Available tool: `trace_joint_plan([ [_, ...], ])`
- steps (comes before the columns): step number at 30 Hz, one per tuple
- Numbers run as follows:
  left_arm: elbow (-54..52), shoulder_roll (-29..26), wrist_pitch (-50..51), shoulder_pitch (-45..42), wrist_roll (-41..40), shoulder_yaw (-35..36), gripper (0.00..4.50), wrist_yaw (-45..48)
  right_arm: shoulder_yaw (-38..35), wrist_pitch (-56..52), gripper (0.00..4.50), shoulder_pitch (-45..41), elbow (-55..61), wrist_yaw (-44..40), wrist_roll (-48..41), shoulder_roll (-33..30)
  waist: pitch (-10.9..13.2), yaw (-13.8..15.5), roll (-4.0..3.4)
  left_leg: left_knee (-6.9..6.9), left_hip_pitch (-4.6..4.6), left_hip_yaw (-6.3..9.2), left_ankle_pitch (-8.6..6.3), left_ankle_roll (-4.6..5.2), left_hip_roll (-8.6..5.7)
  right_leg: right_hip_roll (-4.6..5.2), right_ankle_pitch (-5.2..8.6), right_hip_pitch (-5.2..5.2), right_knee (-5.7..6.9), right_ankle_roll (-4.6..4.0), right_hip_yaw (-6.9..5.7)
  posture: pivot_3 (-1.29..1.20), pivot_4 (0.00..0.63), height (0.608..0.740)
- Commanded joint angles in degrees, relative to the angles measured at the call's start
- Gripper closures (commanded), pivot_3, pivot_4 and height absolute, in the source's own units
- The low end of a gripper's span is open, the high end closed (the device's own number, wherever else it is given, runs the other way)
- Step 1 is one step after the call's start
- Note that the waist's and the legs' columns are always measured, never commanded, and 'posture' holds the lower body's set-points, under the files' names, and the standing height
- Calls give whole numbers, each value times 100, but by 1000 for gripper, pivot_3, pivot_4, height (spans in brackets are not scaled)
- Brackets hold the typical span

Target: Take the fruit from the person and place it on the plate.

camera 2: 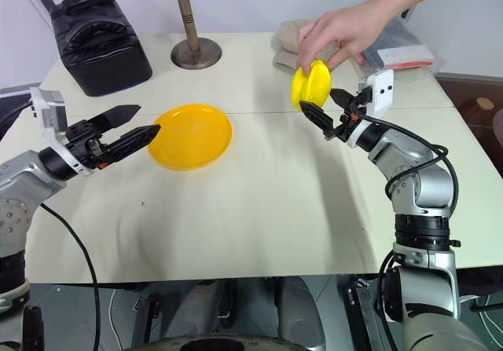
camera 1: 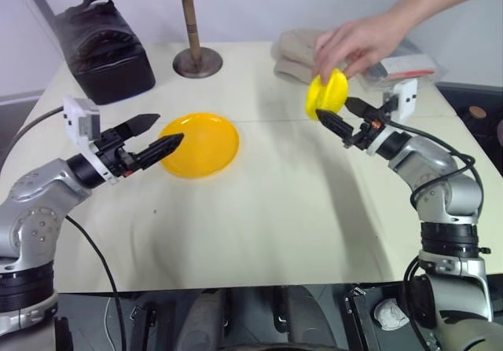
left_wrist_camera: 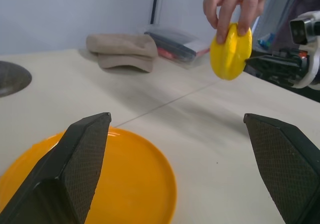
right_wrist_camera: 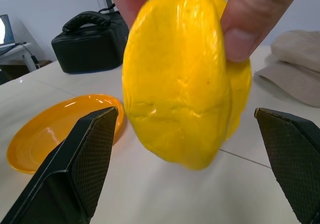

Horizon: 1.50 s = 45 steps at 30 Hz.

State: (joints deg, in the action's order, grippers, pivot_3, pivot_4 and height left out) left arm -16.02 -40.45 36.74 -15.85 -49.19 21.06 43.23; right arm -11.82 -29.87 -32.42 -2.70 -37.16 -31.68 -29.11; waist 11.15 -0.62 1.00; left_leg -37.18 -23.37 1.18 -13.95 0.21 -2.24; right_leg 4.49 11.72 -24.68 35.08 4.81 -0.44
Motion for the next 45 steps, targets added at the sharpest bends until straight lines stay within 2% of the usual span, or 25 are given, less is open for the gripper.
trace_joint_plan([
  [1, -169, 2, -124, 18, 12, 132, 0, -50, -82, 194, 862, -181, -19, -16, 18, 35, 0, -1, 0, 0, 0, 0, 0, 0, 0, 0, 0, 0, 0, 0, 0, 0, 150, 740],
  [4, -176, 0, -126, 30, 8, 139, 0, -68, -88, 251, 2376, -221, -65, 1, 30, 78, 0, -2, 0, 0, 0, 0, 0, 0, 0, 0, 0, 0, 0, 0, 0, 0, 150, 740],
  [5, -183, -2, -127, 39, 8, 143, 0, -74, -85, 258, 2758, -226, -62, 0, 23, 91, 0, -2, 0, 0, 0, 0, 0, 0, 0, 0, 0, 0, 0, 1, 0, 0, 150, 740],
  [6, -187, -3, -130, 45, 10, 147, 0, -83, -75, 260, 3062, -229, -54, -1, 17, 102, 0, -2, 0, 0, 0, 0, 0, 0, 0, 0, 0, 0, 0, 1, 0, 0, 150, 740],
  [9, -195, -8, -122, 65, 6, 169, 0, -115, -42, 221, 3478, -222, -5, -10, 12, 113, 0, -5, 0, 0, 0, 0, 0, 0, 0, -1, 0, 0, 1, 1, 0, 0, 150, 740],
  [28, -186, -3, -121, 72, -2, 154, 0, -163, 20, 219, 3478, -301, 63, 35, 45, 132, 0, -5, 0, 0, 0, 0, 0, 0, 0, -1, -1, 0, 1, 1, 0, 0, 150, 740],
  [36, -224, 17, -104, 103, 3, 146, 0, -202, 47, 469, 3478, -558, -344, 6, 210, 208, 0, -7, 0, 1, 0, 0, 0, 0, 0, -1, 0, -1, 1, 1, 0, 0, 150, 740],
  [39, -247, 17, -91, 134, -16, 174, 0, -221, 25, 568, 4356, -605, -443, -53, 196, 235, 0, -8, 0, 1, 0, 0, 0, 0, 0, -1, 0, -1, 1, 0, 0, 0, 150, 740],
  [40, -254, 17, -89, 143, -21, 181, 0, -228, 32, 582, 4492, -609, -453, -73, 191, 235, 0, -8, 0, 1, 0, 0, 0, 0, 0, -1, 0, -1, 1, 0, 0, 0, 150, 740],
  [45, -276, 13, -84, 168, -38, 199, 0, -251, 75, 569, 4492, -606, -441, -119, 200, 222, 0, -7, 0, 0, 0, 0, 0, 0, 0, 0, -1, -1, 1, 1, 0, 0, 150, 740],
])
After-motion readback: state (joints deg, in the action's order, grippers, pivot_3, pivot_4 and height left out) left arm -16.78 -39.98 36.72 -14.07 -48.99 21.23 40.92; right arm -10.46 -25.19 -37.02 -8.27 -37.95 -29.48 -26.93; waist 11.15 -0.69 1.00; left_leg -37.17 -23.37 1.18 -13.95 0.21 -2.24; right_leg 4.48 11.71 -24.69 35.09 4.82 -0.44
